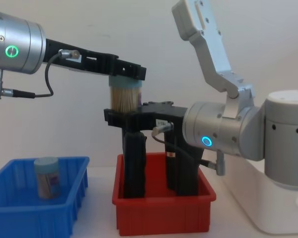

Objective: Pick the cotton swabs from the blue box and place them into the white box.

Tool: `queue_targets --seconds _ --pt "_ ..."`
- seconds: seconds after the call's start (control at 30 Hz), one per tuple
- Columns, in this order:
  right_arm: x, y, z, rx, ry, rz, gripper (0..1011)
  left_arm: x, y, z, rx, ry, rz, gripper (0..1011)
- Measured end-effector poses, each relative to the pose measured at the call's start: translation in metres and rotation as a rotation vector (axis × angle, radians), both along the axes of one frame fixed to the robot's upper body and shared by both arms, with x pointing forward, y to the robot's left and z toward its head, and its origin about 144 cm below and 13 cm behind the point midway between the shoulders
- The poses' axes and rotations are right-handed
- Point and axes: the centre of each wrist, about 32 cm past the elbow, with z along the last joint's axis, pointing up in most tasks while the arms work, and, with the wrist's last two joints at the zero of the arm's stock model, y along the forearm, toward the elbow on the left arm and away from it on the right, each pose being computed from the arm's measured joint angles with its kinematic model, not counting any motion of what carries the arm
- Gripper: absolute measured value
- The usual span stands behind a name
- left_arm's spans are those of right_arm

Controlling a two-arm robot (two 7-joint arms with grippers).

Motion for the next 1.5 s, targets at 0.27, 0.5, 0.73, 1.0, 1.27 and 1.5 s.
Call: queue_targets --seconds 0.27,0.5,0.73,1.0,1.27,1.5 --pt "0.001 0.003 0.001 0.003 -0.002 -0.008 636 0.000 0.000 0.000 0.000 0.000 -0.001 969" --pt "0.001 0.004 0.001 0.001 -0.005 -0.036 636 0.000 0.000 0.000 0.000 0.001 -0.001 1003" --pt "-0.001 0.005 0.001 -0.008 -0.004 -0.089 636 0.000 0.000 0.000 0.000 0.001 -0.002 1003" --pt "-0.007 0.006 0.001 -0.019 -0.005 -0.188 636 0.000 0.000 0.000 0.000 0.001 -0.002 1003" --pt "-0.020 0.000 0.002 -0.017 -0.022 -0.294 636 0.000 0.000 0.000 0.000 0.001 -0.002 1003" --pt "-0.038 -0.020 0.004 0.004 -0.048 -0.384 636 0.000 0.000 0.000 0.000 0.001 -0.002 1003"
